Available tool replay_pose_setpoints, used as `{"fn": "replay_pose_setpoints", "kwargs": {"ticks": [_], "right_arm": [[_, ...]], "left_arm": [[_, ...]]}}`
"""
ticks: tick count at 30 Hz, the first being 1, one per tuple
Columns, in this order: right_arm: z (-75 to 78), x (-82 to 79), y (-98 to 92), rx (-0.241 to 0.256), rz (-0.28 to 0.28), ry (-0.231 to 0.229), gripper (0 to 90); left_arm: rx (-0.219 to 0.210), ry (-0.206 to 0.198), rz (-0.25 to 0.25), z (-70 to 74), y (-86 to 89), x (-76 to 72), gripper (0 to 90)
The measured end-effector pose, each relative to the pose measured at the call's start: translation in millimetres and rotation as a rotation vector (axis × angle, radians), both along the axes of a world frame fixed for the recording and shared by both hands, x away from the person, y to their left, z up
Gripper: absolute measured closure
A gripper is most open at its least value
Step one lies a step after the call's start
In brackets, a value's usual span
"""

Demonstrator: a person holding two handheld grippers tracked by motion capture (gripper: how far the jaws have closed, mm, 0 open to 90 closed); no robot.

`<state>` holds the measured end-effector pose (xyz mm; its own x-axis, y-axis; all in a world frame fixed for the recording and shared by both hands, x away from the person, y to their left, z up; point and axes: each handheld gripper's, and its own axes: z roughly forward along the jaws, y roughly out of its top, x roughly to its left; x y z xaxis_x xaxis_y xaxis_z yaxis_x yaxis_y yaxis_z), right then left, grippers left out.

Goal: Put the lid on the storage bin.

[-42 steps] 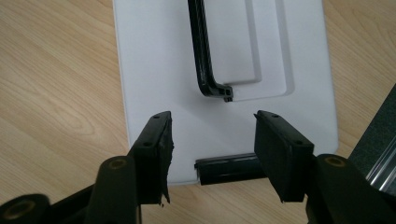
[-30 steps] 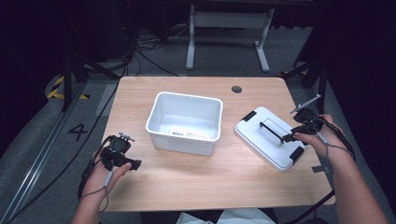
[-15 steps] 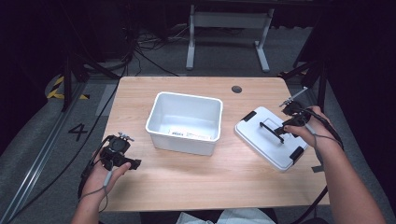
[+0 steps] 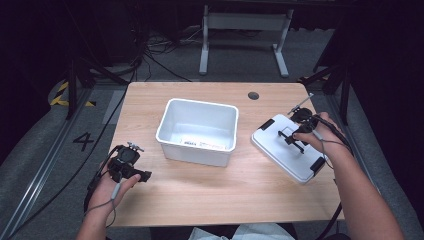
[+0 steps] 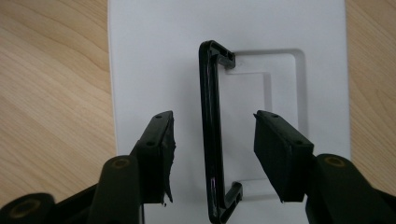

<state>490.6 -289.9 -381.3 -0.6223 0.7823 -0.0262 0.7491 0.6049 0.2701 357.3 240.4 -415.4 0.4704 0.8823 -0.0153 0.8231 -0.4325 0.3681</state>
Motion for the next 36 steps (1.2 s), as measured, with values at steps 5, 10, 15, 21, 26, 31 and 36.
{"fn": "replay_pose_setpoints", "kwargs": {"ticks": [5,10,15,21,26,31,36], "right_arm": [[-9.1,3.9,4.6,-0.011,-0.012,0.036,51.6],[-13.3,7.6,6.3,-0.055,0.006,0.047,63.8],[-14.4,10.1,7.6,-0.085,0.031,0.052,77.9],[-11.0,10.4,7.9,-0.129,0.054,0.023,83.8],[-7.3,10.1,5.5,-0.137,0.065,-0.004,84.9],[5.5,6.5,6.1,-0.121,0.07,-0.029,84.9],[26.7,3.0,5.7,-0.121,0.075,-0.061,84.9]], "left_arm": [[0.001,0.01,-0.001,-0.8,-0.3,0.2,27.6],[0.001,0.01,-0.001,-1.9,-0.7,0.7,27.5],[0.001,0.016,0.001,-3.0,-0.5,1.2,27.5],[0.012,0.021,-0.008,-4.7,-0.6,2.3,27.5],[0.007,0.023,-0.005,-5.1,-0.9,2.3,27.6],[0.01,0.028,-0.005,-6.1,-1.9,2.6,27.6],[0.006,0.029,-0.002,-5.6,-1.4,2.5,27.6]]}}
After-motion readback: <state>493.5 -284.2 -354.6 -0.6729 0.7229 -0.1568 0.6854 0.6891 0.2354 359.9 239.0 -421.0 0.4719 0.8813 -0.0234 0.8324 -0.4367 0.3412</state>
